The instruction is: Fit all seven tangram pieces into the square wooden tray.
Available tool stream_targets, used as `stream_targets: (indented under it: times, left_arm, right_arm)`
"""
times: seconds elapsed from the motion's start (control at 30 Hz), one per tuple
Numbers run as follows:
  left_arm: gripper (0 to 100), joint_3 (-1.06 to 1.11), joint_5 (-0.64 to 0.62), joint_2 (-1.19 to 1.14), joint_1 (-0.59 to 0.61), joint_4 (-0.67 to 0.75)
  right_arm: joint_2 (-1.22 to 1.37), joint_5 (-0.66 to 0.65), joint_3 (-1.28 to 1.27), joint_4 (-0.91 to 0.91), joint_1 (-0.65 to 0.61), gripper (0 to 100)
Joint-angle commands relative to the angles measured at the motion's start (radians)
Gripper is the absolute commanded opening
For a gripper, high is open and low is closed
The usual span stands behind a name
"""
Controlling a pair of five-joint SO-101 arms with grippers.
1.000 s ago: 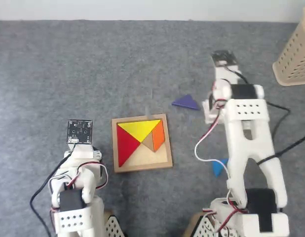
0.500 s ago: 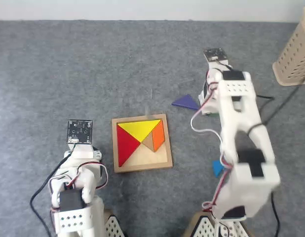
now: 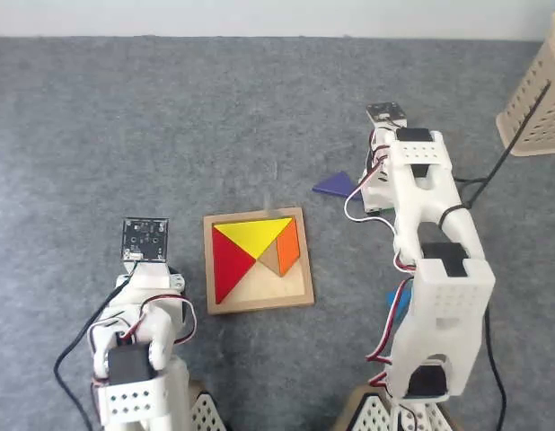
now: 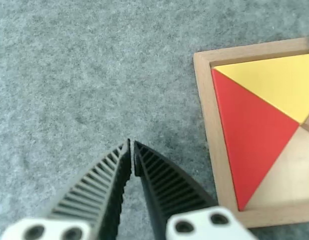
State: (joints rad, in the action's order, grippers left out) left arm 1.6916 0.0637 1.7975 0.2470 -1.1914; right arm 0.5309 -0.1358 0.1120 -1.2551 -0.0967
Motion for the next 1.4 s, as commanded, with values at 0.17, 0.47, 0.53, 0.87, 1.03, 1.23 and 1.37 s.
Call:
stream_targets:
  times: [0.17, 0.47, 0.53, 0.87, 1.03, 1.23, 1.37]
  left_arm:
    - [1, -0.005, 0.005, 0.008, 0.003, -0.002]
    - [1, -0.005, 0.005, 0.008, 0.003, -0.002]
    - [1, -0.005, 0.005, 0.008, 0.003, -0.002]
    - [1, -0.005, 0.005, 0.008, 0.003, -0.002]
    - [1, -0.005, 0.005, 0.008, 0.003, -0.002]
    - [1, -0.005, 0.005, 0.008, 0.003, -0.002]
    - [1, -0.005, 0.005, 0.008, 0.003, -0.002]
  right_arm:
    - [-0.022, 0.015, 0.052, 0.033, 0.012, 8.8]
    - [-0.054, 0.069, 0.074, -0.03, 0.015, 11.7]
    - [-0.094, 0.158, 0.106, -0.054, 0.013, 14.7]
    - [-0.079, 0.546, 0.25, -0.008, -0.065, 18.8]
    - [0.031, 0.721, 0.25, 0.042, -0.067, 18.8]
    - [0.104, 0.75, 0.278, 0.035, -0.01, 18.8]
    - [0.128, 0.723, 0.287, 0.03, 0.007, 18.8]
